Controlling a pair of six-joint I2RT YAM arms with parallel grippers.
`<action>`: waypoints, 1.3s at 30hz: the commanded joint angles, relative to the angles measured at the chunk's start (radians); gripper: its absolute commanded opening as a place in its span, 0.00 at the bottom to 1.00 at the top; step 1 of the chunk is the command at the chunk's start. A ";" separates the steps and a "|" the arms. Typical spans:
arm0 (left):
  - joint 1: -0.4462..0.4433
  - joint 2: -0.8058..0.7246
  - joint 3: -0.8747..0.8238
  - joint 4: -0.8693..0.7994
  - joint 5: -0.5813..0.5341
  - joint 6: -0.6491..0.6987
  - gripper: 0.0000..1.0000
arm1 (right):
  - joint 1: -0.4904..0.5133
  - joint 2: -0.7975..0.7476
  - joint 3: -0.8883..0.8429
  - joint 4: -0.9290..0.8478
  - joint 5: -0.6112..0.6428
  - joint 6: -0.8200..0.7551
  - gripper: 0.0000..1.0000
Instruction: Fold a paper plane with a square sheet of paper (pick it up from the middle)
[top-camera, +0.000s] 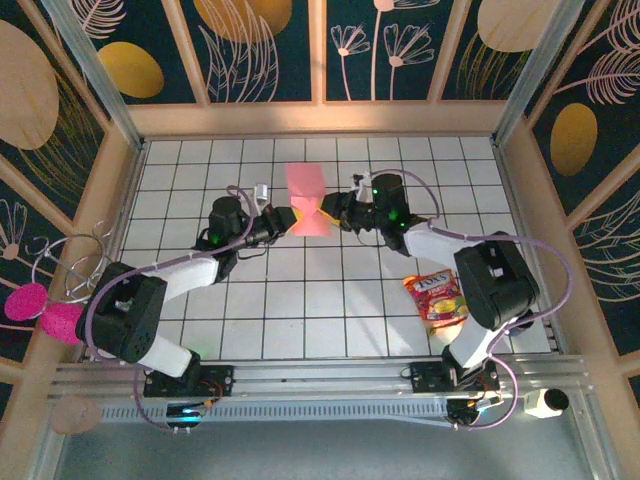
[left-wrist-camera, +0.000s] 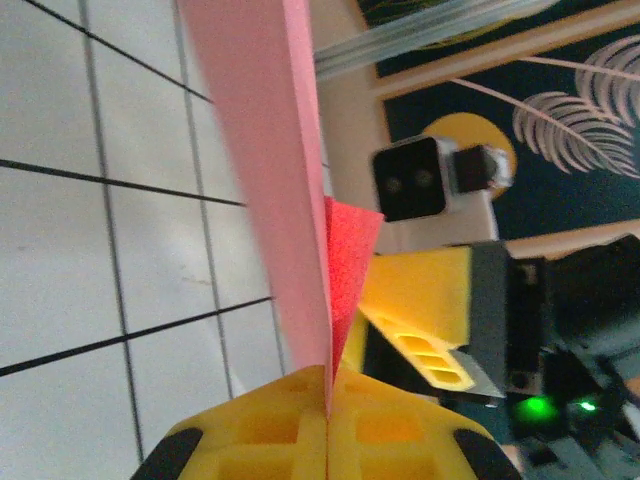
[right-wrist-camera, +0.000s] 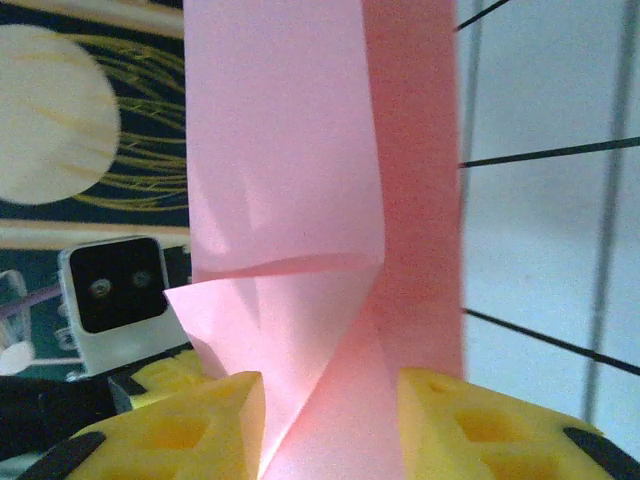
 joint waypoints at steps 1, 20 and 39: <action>-0.001 -0.030 0.096 -0.339 -0.125 0.241 0.05 | -0.039 -0.091 0.020 -0.211 0.151 -0.141 0.44; -0.161 0.166 0.656 -1.333 -1.237 0.654 0.05 | -0.114 -0.215 0.036 -0.488 0.527 -0.256 0.47; -0.258 0.472 0.699 -1.171 -0.795 0.518 0.18 | -0.142 -0.216 -0.028 -0.492 0.540 -0.222 0.46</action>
